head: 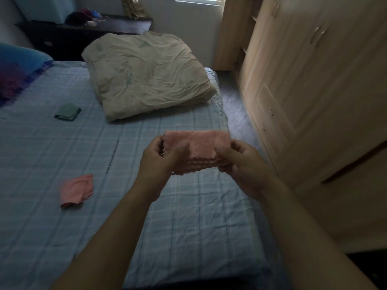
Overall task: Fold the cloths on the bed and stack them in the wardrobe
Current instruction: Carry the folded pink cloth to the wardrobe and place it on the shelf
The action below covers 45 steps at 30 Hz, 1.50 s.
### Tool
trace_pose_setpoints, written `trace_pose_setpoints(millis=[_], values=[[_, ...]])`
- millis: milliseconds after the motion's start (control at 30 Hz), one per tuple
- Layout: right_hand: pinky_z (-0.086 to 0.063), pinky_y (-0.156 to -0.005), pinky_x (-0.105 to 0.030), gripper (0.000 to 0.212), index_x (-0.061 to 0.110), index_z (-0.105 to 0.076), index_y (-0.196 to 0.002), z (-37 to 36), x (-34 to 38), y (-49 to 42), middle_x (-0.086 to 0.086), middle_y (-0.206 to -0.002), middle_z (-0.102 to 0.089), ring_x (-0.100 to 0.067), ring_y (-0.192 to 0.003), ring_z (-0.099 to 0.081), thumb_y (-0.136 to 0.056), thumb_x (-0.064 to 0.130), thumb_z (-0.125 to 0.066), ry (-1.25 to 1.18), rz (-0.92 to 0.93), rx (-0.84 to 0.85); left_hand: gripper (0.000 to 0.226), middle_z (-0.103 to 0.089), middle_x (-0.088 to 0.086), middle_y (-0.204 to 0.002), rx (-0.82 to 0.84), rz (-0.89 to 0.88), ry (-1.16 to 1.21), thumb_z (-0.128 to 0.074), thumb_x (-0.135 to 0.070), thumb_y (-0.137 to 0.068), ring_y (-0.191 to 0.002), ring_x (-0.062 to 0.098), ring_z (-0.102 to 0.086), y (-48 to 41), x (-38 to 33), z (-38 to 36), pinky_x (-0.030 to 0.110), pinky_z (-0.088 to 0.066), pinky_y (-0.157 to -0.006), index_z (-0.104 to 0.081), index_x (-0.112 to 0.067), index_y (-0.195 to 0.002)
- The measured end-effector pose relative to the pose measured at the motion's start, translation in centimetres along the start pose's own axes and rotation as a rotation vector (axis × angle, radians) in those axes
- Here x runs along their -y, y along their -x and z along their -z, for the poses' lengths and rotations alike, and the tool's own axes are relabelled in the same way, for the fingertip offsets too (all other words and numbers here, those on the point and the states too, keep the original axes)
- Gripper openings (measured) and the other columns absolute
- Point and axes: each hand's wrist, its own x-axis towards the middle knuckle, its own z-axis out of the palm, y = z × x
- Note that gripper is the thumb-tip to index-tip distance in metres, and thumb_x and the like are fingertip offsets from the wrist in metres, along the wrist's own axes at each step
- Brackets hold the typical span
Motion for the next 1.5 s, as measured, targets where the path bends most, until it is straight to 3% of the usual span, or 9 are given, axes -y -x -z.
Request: trace_pose_setpoints(millis=[167,333,500,600,700,867,1033,1233,1500], values=[[-0.047,-0.063,-0.025,0.02,0.005,-0.071,-0.108,5.1,0.2,2.7,-0.002,-0.087,-0.074,-0.013,-0.074,-0.061,-0.089,0.009,-0.074,0.018,0.055,-0.197,0.045,-0.076,-0.002,-0.1,0.092,-0.025,-0.044,-0.09,-0.021,-0.074,-0.086,0.016,-0.077,1.0,-0.5,-5.4,0.029,-0.06,-0.061,-0.066,-0.022,-0.112],[-0.048,-0.058,-0.026,0.01,0.012,-0.074,-0.102,11.1,1.0,6.3,-0.004,-0.087,-0.074,-0.016,-0.073,-0.06,-0.092,0.013,-0.072,0.036,0.108,-0.278,0.047,-0.077,0.006,-0.103,0.124,-0.095,-0.059,-0.091,-0.022,-0.071,-0.089,0.02,-0.078,2.8,-0.3,-11.9,0.031,-0.062,-0.063,-0.068,-0.019,-0.112],[-0.054,-0.052,-0.03,0.009,0.009,-0.069,-0.104,17.5,2.5,11.0,-0.009,-0.084,-0.072,-0.019,-0.068,-0.067,-0.096,0.011,-0.068,-0.006,0.122,-0.288,0.037,-0.074,0.01,-0.09,0.141,-0.143,-0.111,-0.087,-0.021,-0.078,-0.063,0.017,-0.071,6.1,0.1,-19.5,0.029,-0.053,-0.048,-0.067,-0.014,-0.108],[-0.054,-0.046,-0.03,0.011,0.006,-0.064,-0.109,21.6,3.4,14.2,-0.012,-0.082,-0.071,-0.024,-0.061,-0.069,-0.098,0.009,-0.064,-0.061,0.126,-0.294,0.033,-0.072,0.013,-0.092,0.171,-0.165,-0.148,-0.084,-0.021,-0.083,-0.058,0.02,-0.068,8.2,0.4,-24.3,0.03,-0.051,-0.043,-0.065,-0.013,-0.108],[-0.054,-0.046,-0.029,0.016,0.004,-0.062,-0.114,26.4,3.9,17.1,-0.012,-0.082,-0.071,-0.025,-0.059,-0.068,-0.098,0.007,-0.064,-0.089,0.136,-0.296,0.036,-0.071,0.014,-0.099,0.212,-0.165,-0.156,-0.083,-0.022,-0.082,-0.066,0.025,-0.074,10.3,0.8,-29.4,0.034,-0.057,-0.047,-0.064,-0.013,-0.111],[-0.057,-0.054,-0.029,0.016,0.004,-0.064,-0.111,33.6,4.5,20.7,-0.012,-0.077,-0.07,-0.021,-0.061,-0.068,-0.095,0.001,-0.065,-0.144,0.166,-0.349,0.044,-0.075,0.003,-0.1,0.251,-0.176,-0.144,-0.086,-0.035,-0.068,-0.094,0.026,-0.075,12.3,2.0,-36.8,0.036,-0.061,-0.071,-0.07,-0.022,-0.107],[-0.058,-0.055,-0.028,0.021,0.001,-0.063,-0.115,39.3,5.3,22.7,-0.018,-0.084,-0.068,-0.019,-0.062,-0.068,-0.094,0.0,-0.065,-0.193,0.156,-0.413,0.037,-0.076,0.0,-0.101,0.295,-0.191,-0.149,-0.088,-0.019,-0.075,-0.095,0.017,-0.075,12.6,3.3,-43.0,0.034,-0.063,-0.079,-0.071,-0.024,-0.107],[-0.058,-0.06,-0.028,0.029,0.002,-0.062,-0.122,44.7,5.7,22.0,-0.017,-0.092,-0.071,-0.019,-0.067,-0.07,-0.094,0.003,-0.067,-0.211,0.122,-0.464,0.055,-0.072,0.009,-0.116,0.36,-0.153,-0.131,-0.09,-0.018,-0.074,-0.106,0.024,-0.074,10.6,4.6,-48.4,0.042,-0.063,-0.085,-0.066,-0.014,-0.123],[-0.059,-0.061,-0.028,0.027,0.004,-0.062,-0.12,51.4,7.8,15.3,-0.019,-0.095,-0.072,-0.02,-0.069,-0.07,-0.093,0.003,-0.068,-0.199,0.116,-0.497,0.059,-0.074,0.002,-0.114,0.327,-0.112,-0.059,-0.089,-0.019,-0.071,-0.103,0.018,-0.075,3.1,5.5,-55.4,0.035,-0.064,-0.085,-0.064,-0.016,-0.125]])
